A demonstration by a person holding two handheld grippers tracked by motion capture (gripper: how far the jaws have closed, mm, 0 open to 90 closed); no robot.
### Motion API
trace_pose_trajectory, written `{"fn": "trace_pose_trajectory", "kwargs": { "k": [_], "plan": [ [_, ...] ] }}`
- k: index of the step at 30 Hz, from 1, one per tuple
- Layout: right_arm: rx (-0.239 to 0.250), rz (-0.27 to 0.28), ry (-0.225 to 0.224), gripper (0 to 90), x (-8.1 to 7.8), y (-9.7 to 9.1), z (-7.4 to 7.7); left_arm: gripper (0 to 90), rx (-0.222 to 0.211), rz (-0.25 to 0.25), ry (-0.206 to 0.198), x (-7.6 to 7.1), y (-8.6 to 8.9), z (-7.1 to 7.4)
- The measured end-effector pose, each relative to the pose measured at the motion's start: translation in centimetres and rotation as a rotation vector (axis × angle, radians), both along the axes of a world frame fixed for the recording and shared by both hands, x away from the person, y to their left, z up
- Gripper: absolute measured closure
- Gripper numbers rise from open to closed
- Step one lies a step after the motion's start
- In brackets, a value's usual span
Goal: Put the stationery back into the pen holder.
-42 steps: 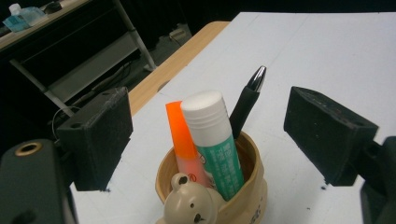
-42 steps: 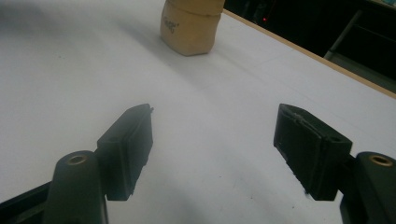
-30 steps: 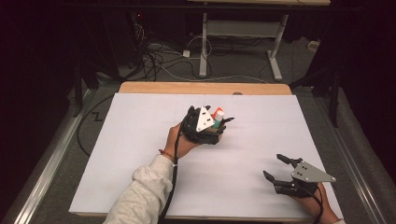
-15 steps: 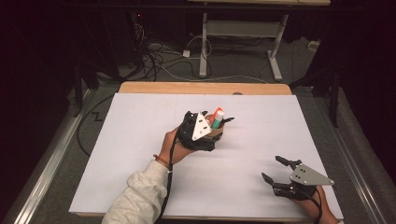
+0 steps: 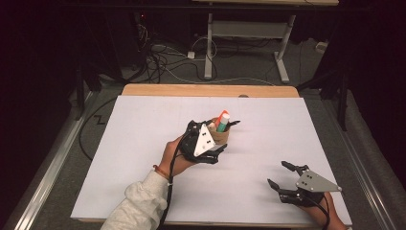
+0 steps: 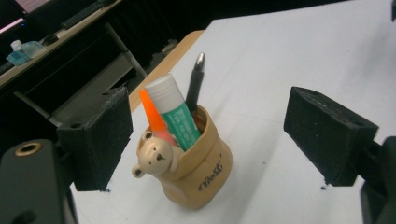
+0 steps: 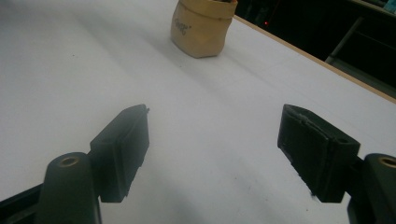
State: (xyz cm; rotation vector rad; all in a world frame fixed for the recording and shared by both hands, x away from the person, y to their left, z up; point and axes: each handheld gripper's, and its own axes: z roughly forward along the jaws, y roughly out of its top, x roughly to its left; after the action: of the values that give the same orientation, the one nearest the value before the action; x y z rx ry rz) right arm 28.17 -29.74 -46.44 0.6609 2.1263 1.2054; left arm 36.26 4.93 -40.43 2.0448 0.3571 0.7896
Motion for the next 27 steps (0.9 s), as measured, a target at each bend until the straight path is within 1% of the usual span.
{"fn": "trace_pose_trajectory", "kwargs": {
  "k": [1,3,4,6,11,22,23,27],
  "plan": [
    [0.000,0.002,0.001,25.8,0.0,0.0,0.0,14.9,0.004,0.006,-0.005,-0.2,0.1,0.0],
    [-0.002,0.004,-0.001,25.9,-0.1,0.1,0.0,14.9,-0.010,-0.003,0.003,-0.5,0.4,0.0],
    [0.001,0.006,-0.001,25.9,-0.1,0.1,0.0,14.9,-0.010,-0.003,0.005,-0.6,0.5,0.1],
    [0.001,0.007,-0.001,25.8,-0.1,0.2,0.0,14.9,-0.011,-0.005,-0.014,-1.1,0.7,0.1],
    [0.002,0.010,-0.004,25.8,-0.2,0.2,0.1,14.9,-0.011,-0.020,-0.031,-2.0,1.1,0.1],
    [-0.001,0.019,-0.006,26.0,-0.3,0.4,0.1,14.9,-0.001,-0.011,-0.049,-3.0,1.9,-0.1],
    [0.000,0.021,-0.005,25.9,-0.3,0.4,0.0,14.9,0.000,-0.012,-0.044,-3.0,2.0,-0.1],
    [-0.001,0.023,-0.007,26.0,-0.4,0.5,0.1,14.9,0.007,-0.003,-0.047,-3.3,2.4,-0.3]
  ]
}}
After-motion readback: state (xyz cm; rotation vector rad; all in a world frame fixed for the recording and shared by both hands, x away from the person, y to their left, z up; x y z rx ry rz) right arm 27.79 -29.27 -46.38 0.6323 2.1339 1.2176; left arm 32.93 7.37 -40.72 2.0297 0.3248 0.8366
